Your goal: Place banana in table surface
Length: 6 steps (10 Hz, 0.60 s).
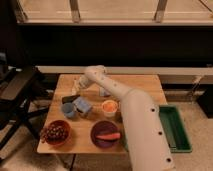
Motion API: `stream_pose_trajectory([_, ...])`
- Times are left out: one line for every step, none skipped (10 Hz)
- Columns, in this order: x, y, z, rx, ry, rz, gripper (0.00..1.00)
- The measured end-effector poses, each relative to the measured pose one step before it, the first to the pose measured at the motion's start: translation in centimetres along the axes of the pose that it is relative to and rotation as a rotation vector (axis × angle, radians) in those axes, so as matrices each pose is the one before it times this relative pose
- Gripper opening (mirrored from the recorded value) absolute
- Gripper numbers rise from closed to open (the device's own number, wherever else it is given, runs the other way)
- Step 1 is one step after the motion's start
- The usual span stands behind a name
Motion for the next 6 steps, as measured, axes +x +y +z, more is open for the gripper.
stream_pose_trajectory([-0.547,-0.14,-1.021,0.00788,-0.01987,-0.00174,0.11])
stream_pose_trajectory([-0.983,-0.271,-1.882,0.01336,-0.03689,-0.00219,0.11])
stream_pose_trajectory([-0.687,-0.147,-1.358,0.00899,-0.02546,-0.00209,0.11])
stream_pose_trajectory([-0.788,-0.346,-1.723,0.01345,-0.03182,-0.0027,0.11])
stream_pose_trajectory([-0.546,-0.449,-1.595,0.01343,-0.02558,-0.00232,0.11])
stream_pose_trajectory([-0.24,-0.852,-1.995,0.01523,-0.02426,0.00222,0.11])
